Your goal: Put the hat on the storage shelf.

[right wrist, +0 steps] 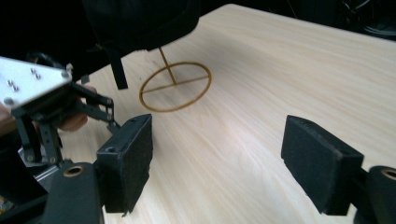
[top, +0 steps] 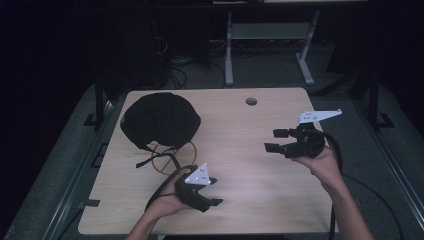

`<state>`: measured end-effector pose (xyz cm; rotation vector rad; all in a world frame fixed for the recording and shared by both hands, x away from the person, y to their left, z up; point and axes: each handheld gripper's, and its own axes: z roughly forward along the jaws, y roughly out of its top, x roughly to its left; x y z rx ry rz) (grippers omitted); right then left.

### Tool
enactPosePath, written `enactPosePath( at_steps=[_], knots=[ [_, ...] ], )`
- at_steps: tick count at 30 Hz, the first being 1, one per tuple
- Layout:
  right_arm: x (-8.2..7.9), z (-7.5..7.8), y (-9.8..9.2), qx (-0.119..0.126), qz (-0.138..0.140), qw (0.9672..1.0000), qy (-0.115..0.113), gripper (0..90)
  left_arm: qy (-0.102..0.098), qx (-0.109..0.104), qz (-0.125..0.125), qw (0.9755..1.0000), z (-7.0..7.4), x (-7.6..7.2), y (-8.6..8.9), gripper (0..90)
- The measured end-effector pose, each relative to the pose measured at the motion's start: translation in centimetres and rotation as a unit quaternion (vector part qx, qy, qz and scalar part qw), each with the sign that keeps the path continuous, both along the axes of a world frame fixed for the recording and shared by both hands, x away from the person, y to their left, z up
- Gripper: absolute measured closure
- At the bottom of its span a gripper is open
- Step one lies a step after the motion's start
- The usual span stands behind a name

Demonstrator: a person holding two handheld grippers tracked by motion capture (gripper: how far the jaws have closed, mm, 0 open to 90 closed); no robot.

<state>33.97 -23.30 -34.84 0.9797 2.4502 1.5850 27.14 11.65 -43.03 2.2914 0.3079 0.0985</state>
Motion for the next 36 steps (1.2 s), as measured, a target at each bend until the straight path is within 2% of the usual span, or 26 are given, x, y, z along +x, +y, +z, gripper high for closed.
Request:
enactPosePath(
  at_steps=[18, 27, 29, 34, 36],
  knots=[
    [-2.8, -3.1, -3.7, 0.004, -0.033, 0.9992, 0.021, 22.2, 0.002, -0.003, 0.003, 1.0, 0.1, 0.2, 0.2, 32.3],
    [-3.6, -4.3, -4.6, 0.003, -0.042, 0.9985, 0.035, 20.9, 0.003, -0.002, 0.006, 1.0, 0.0, 0.2, 0.3, 30.7],
    [-3.9, -4.5, -4.8, 0.002, -0.047, 0.9984, 0.031, 20.9, 0.007, -0.005, 0.011, 0.9999, -0.1, 0.2, 0.2, 29.1],
    [-4.3, -5.2, -5.2, 0.0, -0.05, 0.9981, 0.037, 19.6, 0.006, -0.009, 0.016, 0.9998, -0.2, 0.1, 0.1, 26.9],
    [-4.5, -5.6, -5.4, -0.002, -0.051, 0.998, 0.038, 19.5, 0.004, -0.003, 0.016, 0.9999, -0.1, 0.2, 0.2, 26.2]
  ],
)
